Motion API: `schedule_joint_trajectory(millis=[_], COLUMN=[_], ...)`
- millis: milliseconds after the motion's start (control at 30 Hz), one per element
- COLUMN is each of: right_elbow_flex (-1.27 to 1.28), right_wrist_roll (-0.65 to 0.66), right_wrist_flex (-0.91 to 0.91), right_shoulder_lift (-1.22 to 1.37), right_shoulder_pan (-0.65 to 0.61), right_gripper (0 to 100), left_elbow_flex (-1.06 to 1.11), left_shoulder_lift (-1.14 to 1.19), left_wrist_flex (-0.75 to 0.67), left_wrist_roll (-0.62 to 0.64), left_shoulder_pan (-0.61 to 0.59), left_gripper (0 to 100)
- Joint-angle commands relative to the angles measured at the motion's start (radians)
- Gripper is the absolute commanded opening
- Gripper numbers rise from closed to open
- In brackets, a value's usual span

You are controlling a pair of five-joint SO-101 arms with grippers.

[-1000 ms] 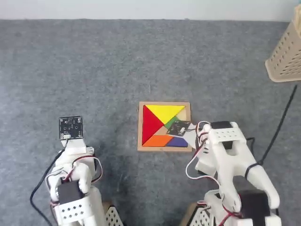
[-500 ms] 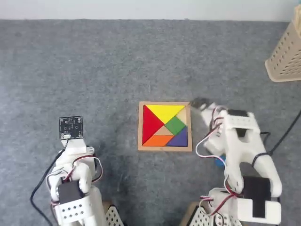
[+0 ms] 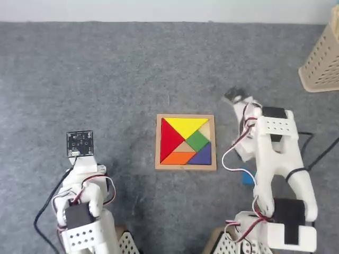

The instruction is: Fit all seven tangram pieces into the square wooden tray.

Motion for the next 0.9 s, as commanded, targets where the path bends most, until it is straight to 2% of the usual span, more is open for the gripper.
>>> schedule_joint_trajectory(millis=[0,200,300,567,633,700,767,867], right_elbow_flex=[0.046,0.160,0.210,0.255,0.255,0.249,0.213,0.089], right_wrist_roll=[0.124,0.127,0.193,0.221,0.219,0.195,0.115,0.008], right_wrist_flex=[0.059,-0.058,-0.070,-0.165,-0.188,-0.226,-0.265,-0.262], right_shoulder_lift=[-0.041,-0.041,-0.042,-0.022,0.007,0.044,0.077,0.122], right_shoulder_pan=[0.015,0.004,-0.012,0.070,0.073,0.073,0.070,0.067], right_gripper=[17.5,17.7,17.7,17.2,14.3,7.7,2.4,0.9], left_elbow_flex=[-0.010,-0.010,-0.010,-0.010,-0.010,-0.010,-0.010,-0.010], left_shoulder_lift=[-0.014,-0.014,-0.014,-0.014,-0.014,-0.014,-0.014,-0.014], left_wrist_flex=[0.006,0.006,0.006,0.006,0.006,0.006,0.006,0.006], left_wrist_roll=[0.009,0.009,0.009,0.009,0.009,0.009,0.009,0.009], left_shoulder_pan=[0.003,0.003,0.003,0.003,0.003,0.003,0.003,0.003], left_gripper=[1,1,1,1,1,1,1,1])
